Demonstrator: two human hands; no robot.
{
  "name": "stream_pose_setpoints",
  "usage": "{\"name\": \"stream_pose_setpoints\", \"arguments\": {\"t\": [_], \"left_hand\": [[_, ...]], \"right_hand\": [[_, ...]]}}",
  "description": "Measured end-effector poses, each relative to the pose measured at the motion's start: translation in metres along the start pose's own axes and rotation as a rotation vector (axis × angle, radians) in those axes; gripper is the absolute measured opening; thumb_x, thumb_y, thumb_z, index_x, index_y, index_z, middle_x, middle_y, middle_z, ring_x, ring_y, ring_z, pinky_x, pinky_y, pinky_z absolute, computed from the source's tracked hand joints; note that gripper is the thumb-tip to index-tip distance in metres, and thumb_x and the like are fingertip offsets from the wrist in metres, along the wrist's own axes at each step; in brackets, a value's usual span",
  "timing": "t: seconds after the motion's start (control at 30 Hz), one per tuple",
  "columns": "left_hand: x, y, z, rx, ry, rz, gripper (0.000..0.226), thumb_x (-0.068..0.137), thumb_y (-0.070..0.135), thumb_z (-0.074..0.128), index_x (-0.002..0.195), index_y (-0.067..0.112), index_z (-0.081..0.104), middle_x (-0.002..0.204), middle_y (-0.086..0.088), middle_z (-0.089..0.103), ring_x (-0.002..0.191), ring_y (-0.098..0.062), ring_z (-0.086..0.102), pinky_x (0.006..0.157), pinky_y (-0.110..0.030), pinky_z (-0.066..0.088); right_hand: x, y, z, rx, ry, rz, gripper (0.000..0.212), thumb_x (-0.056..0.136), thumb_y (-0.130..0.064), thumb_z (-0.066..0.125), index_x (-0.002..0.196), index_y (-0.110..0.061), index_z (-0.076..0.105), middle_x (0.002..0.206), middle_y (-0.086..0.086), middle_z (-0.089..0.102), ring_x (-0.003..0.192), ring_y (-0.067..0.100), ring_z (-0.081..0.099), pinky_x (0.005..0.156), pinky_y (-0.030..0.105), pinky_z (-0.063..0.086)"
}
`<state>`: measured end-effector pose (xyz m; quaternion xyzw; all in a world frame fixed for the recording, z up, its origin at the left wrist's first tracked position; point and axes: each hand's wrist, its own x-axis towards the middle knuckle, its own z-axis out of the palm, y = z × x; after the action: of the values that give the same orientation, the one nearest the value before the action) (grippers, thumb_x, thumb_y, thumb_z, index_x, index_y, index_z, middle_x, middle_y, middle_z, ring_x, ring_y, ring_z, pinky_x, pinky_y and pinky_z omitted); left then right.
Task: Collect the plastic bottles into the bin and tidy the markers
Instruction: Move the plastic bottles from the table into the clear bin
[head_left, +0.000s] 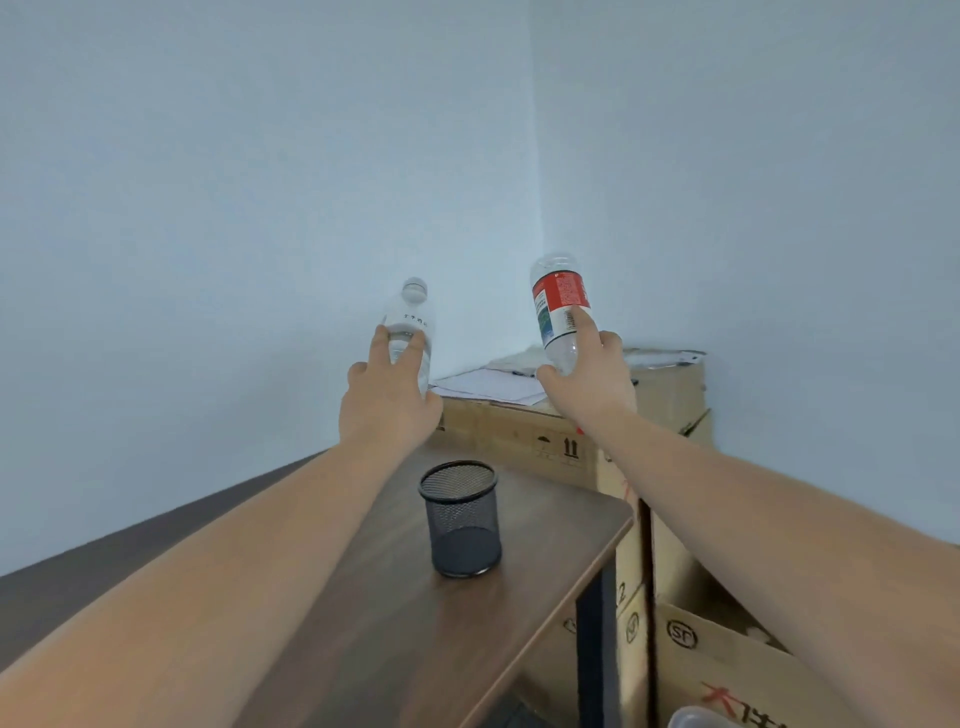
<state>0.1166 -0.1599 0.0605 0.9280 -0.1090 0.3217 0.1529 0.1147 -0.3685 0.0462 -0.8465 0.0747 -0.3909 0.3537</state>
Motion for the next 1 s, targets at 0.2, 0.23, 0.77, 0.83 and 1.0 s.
{"name": "stream_pose_setpoints", "arguments": {"t": [0.2, 0.23, 0.77, 0.83, 1.0], "left_hand": [[0.005, 0.097, 0.044, -0.065, -0.024, 0.166, 0.065, 0.089, 0.029, 0.051, 0.147, 0.032, 0.023, 0.159, -0.004, 0.005, 0.125, -0.038, 0.034, 0.089, -0.043, 0.043], [0.004, 0.113, 0.052, -0.079, -0.035, 0.188, 0.064, 0.09, 0.029, 0.051, 0.147, 0.032, 0.023, 0.159, -0.005, 0.005, 0.125, -0.038, 0.034, 0.089, -0.042, 0.043], [-0.097, 0.277, 0.228, -0.219, -0.35, 0.36, 0.064, 0.089, 0.029, 0.052, 0.147, 0.034, 0.025, 0.158, -0.002, 0.007, 0.12, -0.035, 0.037, 0.081, -0.038, 0.039], [-0.113, 0.279, 0.251, -0.222, -0.407, 0.361, 0.065, 0.089, 0.03, 0.052, 0.148, 0.034, 0.024, 0.158, -0.002, 0.007, 0.121, -0.035, 0.036, 0.086, -0.041, 0.042], [-0.153, 0.271, 0.305, -0.167, -0.567, 0.39, 0.066, 0.089, 0.031, 0.052, 0.148, 0.032, 0.024, 0.158, -0.003, 0.006, 0.12, -0.035, 0.037, 0.093, -0.042, 0.042]], "right_hand": [[0.005, 0.087, -0.064, -0.051, 0.07, 0.147, 0.074, 0.081, -0.03, 0.056, 0.146, -0.034, 0.02, 0.136, 0.009, 0.036, 0.12, 0.034, 0.043, 0.095, 0.045, 0.044], [0.004, 0.102, -0.074, -0.057, 0.084, 0.171, 0.074, 0.081, -0.03, 0.055, 0.146, -0.033, 0.02, 0.136, 0.01, 0.036, 0.12, 0.034, 0.044, 0.097, 0.045, 0.043], [-0.089, 0.319, -0.144, -0.268, 0.033, 0.549, 0.075, 0.081, -0.028, 0.055, 0.145, -0.033, 0.015, 0.13, 0.01, 0.036, 0.113, 0.035, 0.043, 0.087, 0.048, 0.051], [-0.104, 0.342, -0.136, -0.275, 0.003, 0.583, 0.076, 0.083, -0.028, 0.056, 0.147, -0.032, 0.015, 0.132, 0.011, 0.036, 0.115, 0.034, 0.045, 0.091, 0.046, 0.048], [-0.148, 0.393, -0.108, -0.286, -0.111, 0.677, 0.076, 0.087, -0.029, 0.059, 0.148, -0.031, 0.013, 0.136, 0.01, 0.033, 0.116, 0.031, 0.046, 0.089, 0.043, 0.051]]}}
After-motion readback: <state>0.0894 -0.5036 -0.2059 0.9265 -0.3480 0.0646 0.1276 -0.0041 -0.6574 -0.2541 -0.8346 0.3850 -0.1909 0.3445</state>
